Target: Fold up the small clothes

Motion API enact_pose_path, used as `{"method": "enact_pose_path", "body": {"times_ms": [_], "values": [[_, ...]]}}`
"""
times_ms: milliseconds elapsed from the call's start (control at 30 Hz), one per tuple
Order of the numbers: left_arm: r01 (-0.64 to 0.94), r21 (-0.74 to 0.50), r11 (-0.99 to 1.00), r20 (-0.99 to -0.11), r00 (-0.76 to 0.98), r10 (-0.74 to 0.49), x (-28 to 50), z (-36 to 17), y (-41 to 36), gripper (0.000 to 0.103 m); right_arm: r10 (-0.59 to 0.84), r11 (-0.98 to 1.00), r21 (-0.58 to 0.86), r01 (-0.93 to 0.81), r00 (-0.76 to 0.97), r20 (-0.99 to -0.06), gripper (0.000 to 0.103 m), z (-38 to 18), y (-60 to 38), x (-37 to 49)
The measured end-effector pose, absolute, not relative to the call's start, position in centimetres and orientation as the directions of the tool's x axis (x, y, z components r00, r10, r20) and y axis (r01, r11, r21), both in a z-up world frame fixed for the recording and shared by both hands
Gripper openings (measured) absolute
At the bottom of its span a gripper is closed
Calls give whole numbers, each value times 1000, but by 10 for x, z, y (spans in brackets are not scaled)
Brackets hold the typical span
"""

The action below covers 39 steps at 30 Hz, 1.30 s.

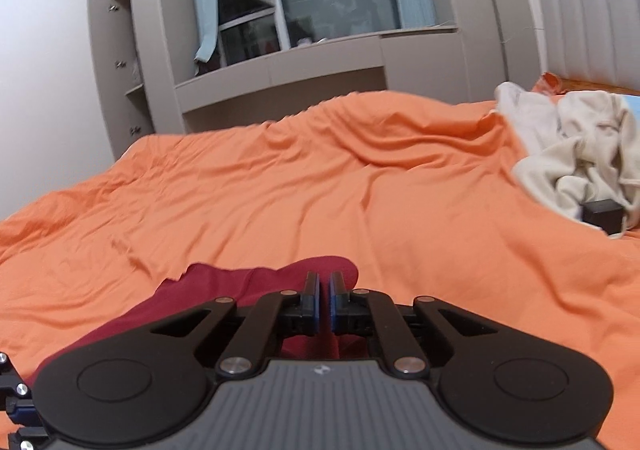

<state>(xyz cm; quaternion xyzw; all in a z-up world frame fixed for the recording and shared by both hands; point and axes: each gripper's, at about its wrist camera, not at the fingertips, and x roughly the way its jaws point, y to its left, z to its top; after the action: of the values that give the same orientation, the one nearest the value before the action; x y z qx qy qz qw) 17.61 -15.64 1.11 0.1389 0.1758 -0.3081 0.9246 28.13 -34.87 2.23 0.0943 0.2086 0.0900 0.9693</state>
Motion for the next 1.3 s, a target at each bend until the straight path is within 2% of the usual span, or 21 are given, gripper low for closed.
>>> {"method": "enact_pose_path", "body": {"times_ms": [167, 333, 467, 567, 633, 700, 767, 833, 1100, 1300], "values": [[634, 142, 760, -396, 740, -543, 181, 16, -174, 9, 156, 973, 221, -72, 905, -395, 2, 22, -372, 279], [657, 124, 744, -448, 706, -549, 188, 2, -188, 9, 178, 963, 266, -51, 859, -479, 3, 7, -387, 283], [662, 142, 736, -458, 703, -544, 188, -2, -191, 9, 227, 947, 317, -56, 815, -533, 8, -7, -390, 288], [665, 140, 734, -468, 697, -542, 189, -5, -190, 9, 260, 934, 352, -64, 796, -547, 22, -12, -390, 291], [666, 138, 733, -477, 693, -540, 188, -9, -189, 9, 294, 924, 374, -83, 780, -553, 36, -15, -387, 295], [668, 140, 731, -481, 691, -539, 187, -10, -189, 10, 301, 925, 370, -90, 767, -567, 37, -17, -381, 297], [668, 142, 731, -481, 692, -539, 185, -10, -189, 10, 280, 938, 337, -85, 759, -588, 34, -21, -374, 299], [668, 139, 731, -480, 691, -540, 185, -11, -189, 10, 264, 945, 317, -80, 759, -596, 8, -23, -371, 299], [671, 127, 731, -452, 695, -559, 181, -8, -188, 9, 216, 956, 287, -67, 822, -527, 4, 3, -377, 282], [699, 162, 697, -484, 671, -561, 178, -15, -201, 10, 181, 965, 262, -21, 778, -601, 4, -10, -381, 284]]}}
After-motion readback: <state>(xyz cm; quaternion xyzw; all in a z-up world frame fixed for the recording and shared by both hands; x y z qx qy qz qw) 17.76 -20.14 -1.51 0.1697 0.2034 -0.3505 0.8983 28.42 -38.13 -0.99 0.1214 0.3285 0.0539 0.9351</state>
